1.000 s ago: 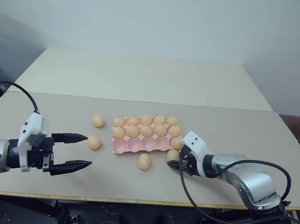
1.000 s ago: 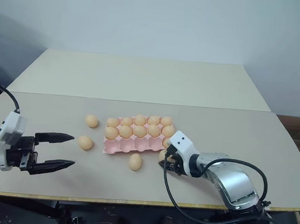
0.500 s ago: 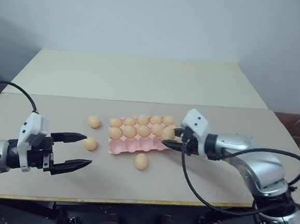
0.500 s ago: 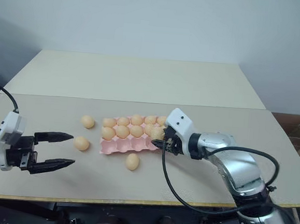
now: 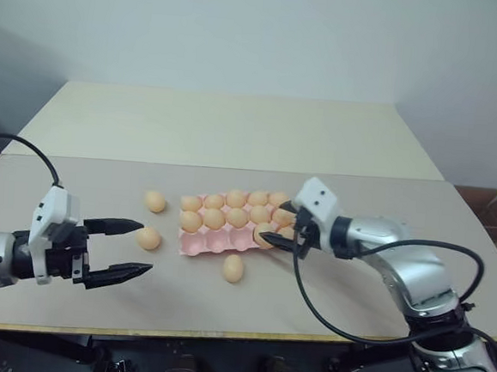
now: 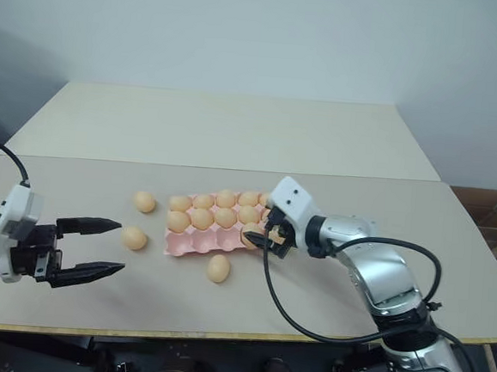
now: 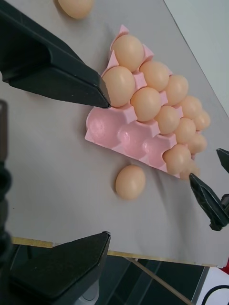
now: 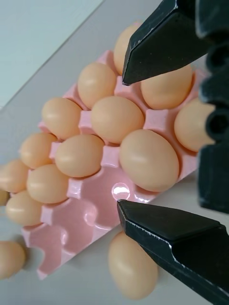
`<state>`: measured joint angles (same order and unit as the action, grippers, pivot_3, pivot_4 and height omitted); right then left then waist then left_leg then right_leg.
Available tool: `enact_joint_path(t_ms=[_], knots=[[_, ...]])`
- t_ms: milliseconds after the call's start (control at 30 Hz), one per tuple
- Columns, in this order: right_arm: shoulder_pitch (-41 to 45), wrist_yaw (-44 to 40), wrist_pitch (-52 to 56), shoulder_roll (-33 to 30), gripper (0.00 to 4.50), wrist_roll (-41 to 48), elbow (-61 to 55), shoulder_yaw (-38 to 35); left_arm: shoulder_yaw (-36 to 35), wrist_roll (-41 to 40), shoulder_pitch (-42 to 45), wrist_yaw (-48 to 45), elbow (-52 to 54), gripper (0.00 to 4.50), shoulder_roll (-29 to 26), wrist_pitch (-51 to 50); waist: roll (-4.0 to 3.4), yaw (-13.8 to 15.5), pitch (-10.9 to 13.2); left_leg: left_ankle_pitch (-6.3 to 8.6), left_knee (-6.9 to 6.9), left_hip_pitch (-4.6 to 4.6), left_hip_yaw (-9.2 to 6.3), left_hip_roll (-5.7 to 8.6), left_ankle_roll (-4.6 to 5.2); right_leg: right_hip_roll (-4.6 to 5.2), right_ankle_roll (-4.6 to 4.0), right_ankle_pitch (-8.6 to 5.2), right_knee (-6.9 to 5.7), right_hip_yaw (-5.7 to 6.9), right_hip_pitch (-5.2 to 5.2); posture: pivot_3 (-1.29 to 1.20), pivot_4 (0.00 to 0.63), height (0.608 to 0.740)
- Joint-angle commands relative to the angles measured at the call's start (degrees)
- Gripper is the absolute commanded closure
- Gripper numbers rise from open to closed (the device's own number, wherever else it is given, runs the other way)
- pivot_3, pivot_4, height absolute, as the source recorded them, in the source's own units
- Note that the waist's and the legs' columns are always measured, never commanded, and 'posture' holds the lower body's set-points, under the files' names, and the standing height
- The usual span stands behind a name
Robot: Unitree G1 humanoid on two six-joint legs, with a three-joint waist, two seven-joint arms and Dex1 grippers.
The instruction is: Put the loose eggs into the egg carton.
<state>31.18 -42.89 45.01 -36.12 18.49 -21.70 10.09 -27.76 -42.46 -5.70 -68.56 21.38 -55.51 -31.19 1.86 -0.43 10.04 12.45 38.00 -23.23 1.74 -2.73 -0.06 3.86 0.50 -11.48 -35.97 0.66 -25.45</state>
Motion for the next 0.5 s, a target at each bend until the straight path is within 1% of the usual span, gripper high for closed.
enact_joint_path(t_ms=[33, 200, 333, 433, 500], knots=[[-3.11, -5.48, -6.68, -2.94, 0.02, 4.15, -0.98, -8.56, -3.12, -1.49, 0.1, 0.17, -0.99, 0.0, 0.51, 0.12, 0.0, 0.21, 0.0, 0.0, 0.0, -0.01, 0.0, 0.01, 0.0, 0.01, 0.0, 0.0, 0.04, 0.0, 0.01, 0.0, 0.15, 0.74], [-10.41, -17.16, -16.53, -8.38, 0.02, 8.89, 2.11, -16.98, -6.06, -2.48, -1.84, -0.24, -1.2, 0.0, 1.15, -0.17, 0.01, 0.22, 0.0, 0.01, 0.0, 0.01, 0.03, 0.01, -0.02, 0.01, 0.01, 0.0, 0.1, -0.03, 0.05, 0.0, 0.15, 0.74], [-14.6, -28.38, -20.37, -13.81, 0.02, 13.86, 5.16, -22.45, -8.63, -1.68, -4.77, -2.18, -2.38, 0.0, 1.42, 1.35, 0.01, 0.07, 0.01, 0.01, 0.0, 0.08, 0.05, -0.02, -0.02, -0.01, -0.18, -0.11, 0.08, -0.05, 0.07, 0.0, 0.15, 0.74], [-16.39, -32.47, -22.85, -15.76, 0.02, 14.91, 7.11, -24.24, -10.04, -1.25, -6.16, -3.81, -3.84, 0.0, 0.83, 1.96, 0.01, -0.15, 0.01, 0.01, 0.0, 0.19, 0.06, -0.07, -0.02, -0.06, -0.28, -0.13, 0.06, -0.06, 0.15, 0.0, 0.15, 0.74], [-16.86, -33.25, -24.33, -16.01, 0.02, 14.69, 8.27, -24.56, -10.64, -1.32, -6.29, -4.28, -4.6, 0.0, 0.49, 1.89, 0.02, -0.22, 0.01, 0.02, 0.0, 0.34, 0.06, -0.12, -0.02, -0.1, -0.29, -0.14, 0.06, -0.06, 0.24, 0.0, 0.15, 0.74]])
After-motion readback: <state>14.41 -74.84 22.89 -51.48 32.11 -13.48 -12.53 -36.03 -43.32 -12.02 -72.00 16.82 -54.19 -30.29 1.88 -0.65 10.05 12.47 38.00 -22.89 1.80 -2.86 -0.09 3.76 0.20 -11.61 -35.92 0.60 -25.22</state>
